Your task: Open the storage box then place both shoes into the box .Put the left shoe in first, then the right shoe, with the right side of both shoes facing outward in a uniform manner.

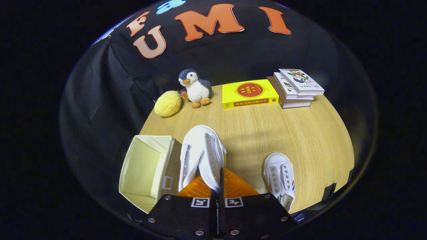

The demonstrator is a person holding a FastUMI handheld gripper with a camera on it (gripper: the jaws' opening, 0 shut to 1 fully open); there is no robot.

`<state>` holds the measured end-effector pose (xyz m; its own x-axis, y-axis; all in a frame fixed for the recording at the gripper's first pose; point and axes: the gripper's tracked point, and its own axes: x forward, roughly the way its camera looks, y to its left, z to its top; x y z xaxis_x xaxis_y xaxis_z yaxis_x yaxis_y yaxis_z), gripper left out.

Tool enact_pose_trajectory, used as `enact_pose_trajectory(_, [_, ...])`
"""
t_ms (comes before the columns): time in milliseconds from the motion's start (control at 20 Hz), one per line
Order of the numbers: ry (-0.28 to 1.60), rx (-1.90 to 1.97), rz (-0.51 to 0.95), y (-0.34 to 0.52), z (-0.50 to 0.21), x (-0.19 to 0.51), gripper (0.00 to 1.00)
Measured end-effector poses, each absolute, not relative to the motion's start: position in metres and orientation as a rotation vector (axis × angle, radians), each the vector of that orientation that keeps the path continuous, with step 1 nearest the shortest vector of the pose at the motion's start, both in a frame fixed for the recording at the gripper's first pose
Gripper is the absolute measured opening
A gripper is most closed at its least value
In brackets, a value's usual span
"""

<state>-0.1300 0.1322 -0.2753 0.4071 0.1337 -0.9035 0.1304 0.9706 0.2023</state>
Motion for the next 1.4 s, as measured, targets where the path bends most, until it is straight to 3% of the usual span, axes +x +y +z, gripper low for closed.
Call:
enact_pose_trajectory(200, [1.178,0.313,0.063,0.183,-0.244,-0.118,0.02])
enact_pose_trajectory(450, [1.29,0.381,0.099,0.257,-0.264,-0.121,0.03])
enact_pose_trajectory(950, [1.529,0.404,-0.064,0.332,-0.364,-0.138,0.04])
enact_pose_trajectory(1150, [1.524,0.701,0.058,0.395,-0.352,-0.132,0.16])
enact_pose_trajectory(1350, [1.45,0.679,0.135,0.38,-0.334,-0.118,0.24])
enact_pose_trajectory(1400, [1.424,0.685,0.149,0.371,-0.328,-0.113,0.32])
